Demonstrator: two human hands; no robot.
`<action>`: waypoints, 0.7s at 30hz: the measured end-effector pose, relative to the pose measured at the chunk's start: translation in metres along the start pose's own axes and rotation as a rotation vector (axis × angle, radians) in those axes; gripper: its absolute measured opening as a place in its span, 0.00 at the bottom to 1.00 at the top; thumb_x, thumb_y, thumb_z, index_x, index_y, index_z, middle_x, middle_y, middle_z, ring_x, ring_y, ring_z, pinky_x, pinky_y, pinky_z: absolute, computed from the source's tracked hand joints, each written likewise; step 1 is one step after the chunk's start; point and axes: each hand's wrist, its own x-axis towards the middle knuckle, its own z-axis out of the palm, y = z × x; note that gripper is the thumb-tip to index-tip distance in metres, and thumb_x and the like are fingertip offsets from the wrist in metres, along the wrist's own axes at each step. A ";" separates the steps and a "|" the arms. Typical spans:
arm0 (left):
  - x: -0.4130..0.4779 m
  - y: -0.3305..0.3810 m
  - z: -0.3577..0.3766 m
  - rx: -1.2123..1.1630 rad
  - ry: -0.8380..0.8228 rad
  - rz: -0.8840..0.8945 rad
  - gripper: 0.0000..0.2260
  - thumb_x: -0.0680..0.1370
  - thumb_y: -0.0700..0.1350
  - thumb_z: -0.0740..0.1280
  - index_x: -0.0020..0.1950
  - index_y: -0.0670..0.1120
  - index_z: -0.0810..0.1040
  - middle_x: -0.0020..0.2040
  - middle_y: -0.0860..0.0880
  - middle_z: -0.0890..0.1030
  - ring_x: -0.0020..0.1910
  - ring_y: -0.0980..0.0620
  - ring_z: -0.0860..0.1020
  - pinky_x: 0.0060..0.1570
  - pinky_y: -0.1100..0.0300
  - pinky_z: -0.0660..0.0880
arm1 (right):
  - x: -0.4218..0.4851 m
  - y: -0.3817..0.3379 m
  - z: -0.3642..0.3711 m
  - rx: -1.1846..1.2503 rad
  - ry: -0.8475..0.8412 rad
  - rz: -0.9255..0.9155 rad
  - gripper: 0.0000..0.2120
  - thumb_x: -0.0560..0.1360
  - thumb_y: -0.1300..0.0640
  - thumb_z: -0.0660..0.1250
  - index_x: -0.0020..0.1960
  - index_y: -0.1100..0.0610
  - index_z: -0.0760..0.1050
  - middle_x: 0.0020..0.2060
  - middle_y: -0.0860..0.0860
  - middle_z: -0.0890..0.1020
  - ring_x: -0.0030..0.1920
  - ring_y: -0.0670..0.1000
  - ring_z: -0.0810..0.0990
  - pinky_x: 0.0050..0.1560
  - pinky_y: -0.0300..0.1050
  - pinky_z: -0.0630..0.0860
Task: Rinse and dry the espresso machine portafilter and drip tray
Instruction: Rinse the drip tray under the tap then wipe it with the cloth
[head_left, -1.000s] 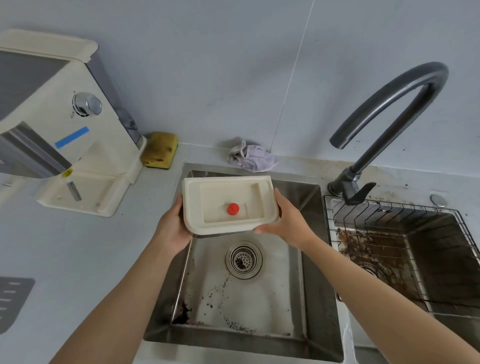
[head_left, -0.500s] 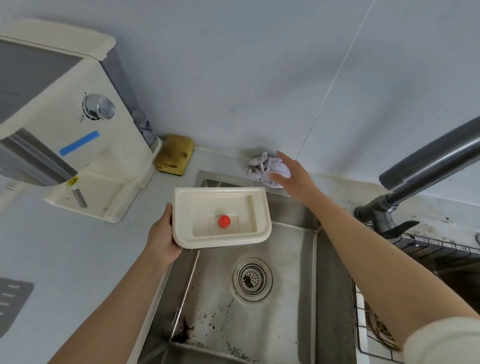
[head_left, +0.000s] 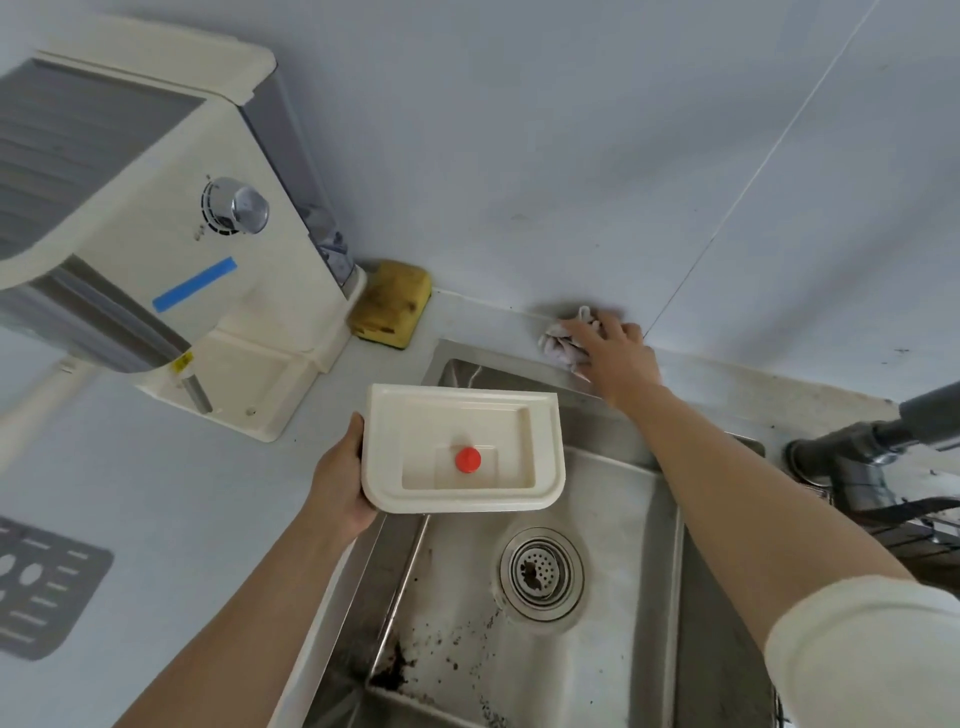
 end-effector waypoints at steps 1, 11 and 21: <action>0.000 0.000 0.000 0.007 0.001 0.002 0.17 0.81 0.52 0.53 0.46 0.46 0.79 0.37 0.50 0.85 0.36 0.51 0.84 0.39 0.51 0.75 | 0.001 0.002 0.002 -0.006 0.001 0.009 0.23 0.77 0.52 0.62 0.70 0.45 0.60 0.69 0.54 0.63 0.64 0.62 0.64 0.57 0.57 0.70; -0.006 0.000 0.005 0.066 -0.039 -0.002 0.18 0.81 0.53 0.53 0.47 0.46 0.80 0.38 0.49 0.86 0.37 0.50 0.84 0.39 0.53 0.76 | -0.010 0.008 -0.022 0.580 0.061 0.182 0.16 0.73 0.55 0.62 0.60 0.52 0.70 0.59 0.55 0.72 0.58 0.59 0.72 0.55 0.45 0.70; -0.027 -0.006 0.039 0.138 -0.087 -0.004 0.18 0.80 0.55 0.54 0.49 0.46 0.79 0.38 0.49 0.85 0.39 0.49 0.83 0.37 0.54 0.77 | -0.089 -0.055 -0.103 0.930 0.195 0.045 0.11 0.69 0.58 0.70 0.48 0.55 0.70 0.37 0.44 0.76 0.37 0.43 0.74 0.35 0.28 0.69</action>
